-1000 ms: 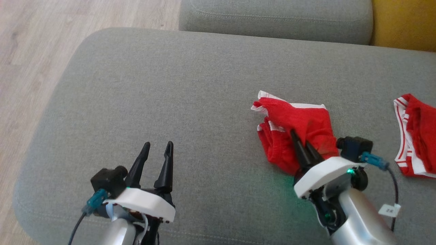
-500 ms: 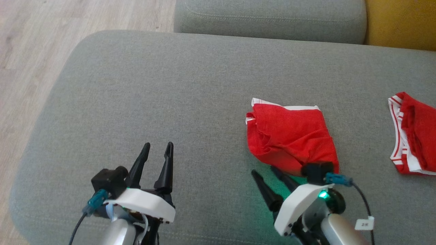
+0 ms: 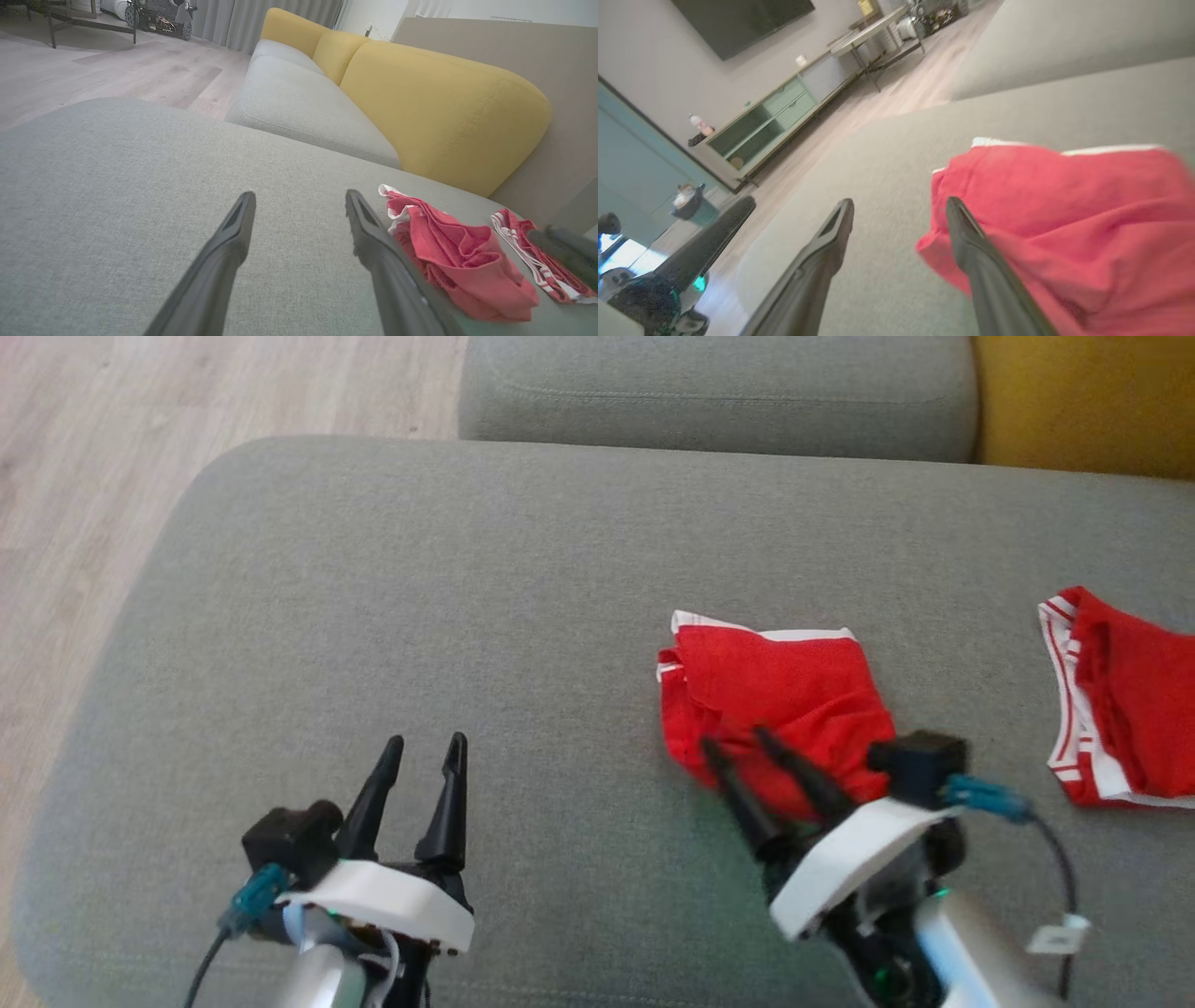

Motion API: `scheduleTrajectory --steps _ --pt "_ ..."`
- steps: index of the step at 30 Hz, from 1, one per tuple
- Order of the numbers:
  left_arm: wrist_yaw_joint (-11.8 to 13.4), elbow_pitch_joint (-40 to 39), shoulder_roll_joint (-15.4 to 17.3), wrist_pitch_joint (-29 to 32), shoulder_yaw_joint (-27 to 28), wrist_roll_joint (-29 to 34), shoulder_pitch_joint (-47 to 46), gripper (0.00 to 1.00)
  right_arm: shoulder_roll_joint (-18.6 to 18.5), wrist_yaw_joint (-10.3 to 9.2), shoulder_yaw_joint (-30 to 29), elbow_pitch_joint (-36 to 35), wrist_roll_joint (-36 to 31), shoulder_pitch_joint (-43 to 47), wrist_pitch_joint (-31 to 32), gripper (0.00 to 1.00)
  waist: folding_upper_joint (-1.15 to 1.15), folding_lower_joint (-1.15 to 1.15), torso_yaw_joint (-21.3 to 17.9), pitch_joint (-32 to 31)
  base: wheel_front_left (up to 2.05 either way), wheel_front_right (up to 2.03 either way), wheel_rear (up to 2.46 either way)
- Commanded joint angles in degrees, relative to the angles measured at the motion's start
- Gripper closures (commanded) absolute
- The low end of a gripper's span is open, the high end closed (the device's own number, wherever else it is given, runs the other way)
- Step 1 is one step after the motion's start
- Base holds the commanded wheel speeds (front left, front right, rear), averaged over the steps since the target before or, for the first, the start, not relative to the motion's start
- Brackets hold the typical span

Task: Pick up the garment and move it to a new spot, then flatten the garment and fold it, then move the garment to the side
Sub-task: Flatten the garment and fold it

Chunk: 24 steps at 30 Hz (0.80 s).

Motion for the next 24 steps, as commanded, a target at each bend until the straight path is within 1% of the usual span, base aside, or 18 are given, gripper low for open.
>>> scheduleTrajectory --steps 1,5,7,10,11,12,15,20,24 --pt "0.23 -2.5 0.11 -0.7 2.58 0.22 -1.38 0.0 -0.79 0.11 -0.7 -3.38 -1.26 -0.57 -1.64 0.0 0.0 0.0 -0.73 -0.22 0.0 0.0 0.0" --pt "0.06 -4.16 0.11 -0.7 3.16 -0.2 -1.18 0.0 -1.59 0.11 -5.65 -6.08 -5.51 -0.19 -4.97 0.0 0.0 0.0 -2.22 -0.35 0.0 0.0 0.0" --pt "-0.06 -5.09 0.11 -0.7 3.4 -0.38 -1.17 0.0 -2.08 0.11 -8.15 -6.97 -8.78 0.02 -6.9 0.0 0.0 0.0 -3.06 -0.37 0.0 0.0 0.0" --pt "-0.33 -6.45 0.11 -0.7 3.62 -0.54 -1.22 0.0 -1.97 0.11 -12.12 -7.58 -13.91 0.71 -9.86 0.0 0.0 0.0 -4.26 -0.4 0.0 0.0 0.0" --pt "-0.33 -6.45 0.11 -0.7 3.62 -0.54 -1.22 0.0 -1.97 0.11 -12.12 -7.58 -13.91 0.71 -9.86 0.0 0.0 0.0 -4.26 -0.4 0.0 0.0 0.0" --pt "-0.37 -7.23 0.11 -0.7 3.84 -0.5 -1.23 0.0 -1.69 0.11 -14.35 -7.65 -17.65 1.38 -11.69 0.0 0.0 0.0 -5.1 -0.35 0.0 0.0 0.0" --pt "-0.27 -8.0 0.11 -0.7 4.17 -0.37 -1.27 0.0 -0.53 0.11 -17.57 -7.48 -21.32 2.56 -14.42 0.0 0.0 0.0 -6.21 -0.16 0.0 0.0 0.0" --pt "-0.32 -7.76 0.11 -0.7 4.25 0.37 -0.82 0.0 0.86 0.11 -21.17 -6.29 -24.85 4.47 -18.46 0.0 0.0 0.0 -7.51 -0.05 0.0 0.0 0.0" --pt "-0.34 -6.88 0.11 -0.7 4.19 1.13 0.2 0.0 1.25 0.11 -21.82 -5.18 -26.21 5.38 -20.24 0.0 0.0 0.0 -8.14 -0.06 0.0 0.0 0.0"
